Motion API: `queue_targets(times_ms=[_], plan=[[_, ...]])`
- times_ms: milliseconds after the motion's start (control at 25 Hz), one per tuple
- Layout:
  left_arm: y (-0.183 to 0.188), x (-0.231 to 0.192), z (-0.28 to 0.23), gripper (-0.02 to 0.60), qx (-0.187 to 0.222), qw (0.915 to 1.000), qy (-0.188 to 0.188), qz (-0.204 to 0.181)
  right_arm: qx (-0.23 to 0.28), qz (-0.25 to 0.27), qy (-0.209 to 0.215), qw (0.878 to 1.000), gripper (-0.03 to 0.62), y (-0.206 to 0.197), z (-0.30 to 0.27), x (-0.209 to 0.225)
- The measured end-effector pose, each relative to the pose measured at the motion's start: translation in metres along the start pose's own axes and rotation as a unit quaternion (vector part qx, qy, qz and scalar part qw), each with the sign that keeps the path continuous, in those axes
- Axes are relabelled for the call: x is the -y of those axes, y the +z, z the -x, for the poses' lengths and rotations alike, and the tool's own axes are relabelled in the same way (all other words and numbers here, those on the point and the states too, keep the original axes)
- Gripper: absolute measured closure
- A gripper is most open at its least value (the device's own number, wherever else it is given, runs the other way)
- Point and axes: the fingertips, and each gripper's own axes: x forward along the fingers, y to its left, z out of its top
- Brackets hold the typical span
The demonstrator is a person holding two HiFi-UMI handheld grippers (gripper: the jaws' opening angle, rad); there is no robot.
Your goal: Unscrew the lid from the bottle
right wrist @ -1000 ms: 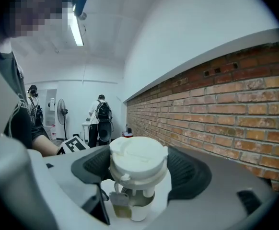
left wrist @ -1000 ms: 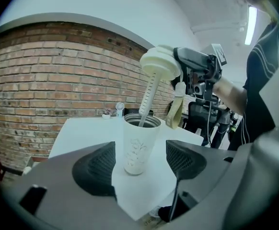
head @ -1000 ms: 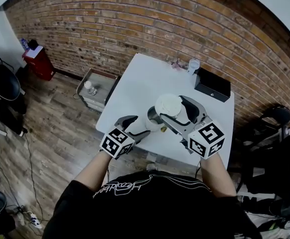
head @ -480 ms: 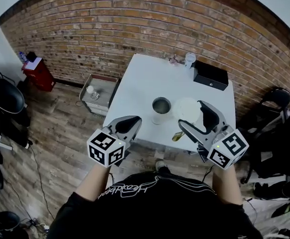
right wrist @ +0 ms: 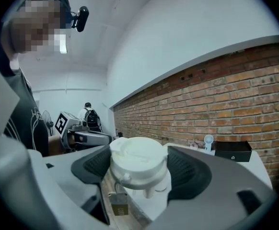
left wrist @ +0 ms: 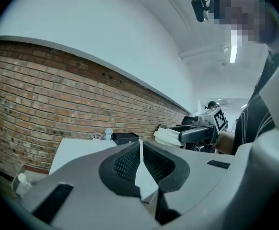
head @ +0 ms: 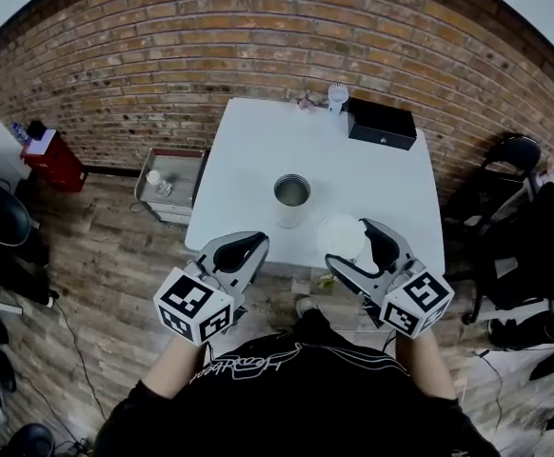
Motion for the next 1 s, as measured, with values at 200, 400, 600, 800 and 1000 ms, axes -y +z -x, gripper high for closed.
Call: queue_targets(times_ms=[200,400,600,800,1000], plan=[[-0.011,0.006,-0.002,0.538,-0.012,0.9999,-0.011,0.005,-0.007,-0.008,-0.001,1.0,0.224,-0.013,-0.001,-0.003],[-0.016,0.004,-0.003,0.538,-0.021,0.9997,-0.013,0.007,-0.014,-0.008,0.0,1.0,0.226,-0.019,-0.003,-0.003],[-0.018,-0.003,-0.002,0.538,-0.022,0.9997,-0.007,0.012,-0.019,-0.012,-0.001,1.0,0.226,-0.025,-0.009,-0.001],[-0.022,-0.006,-0.004,0.538,-0.028,0.9995,-0.003,0.014,-0.022,-0.017,0.002,1.0,0.226,-0.03,-0.012,0.002],[-0.023,-0.014,-0.013,0.538,-0.036,0.9993,0.006,0.013,-0.024,-0.021,0.013,0.999,0.226,-0.031,-0.016,0.01]])
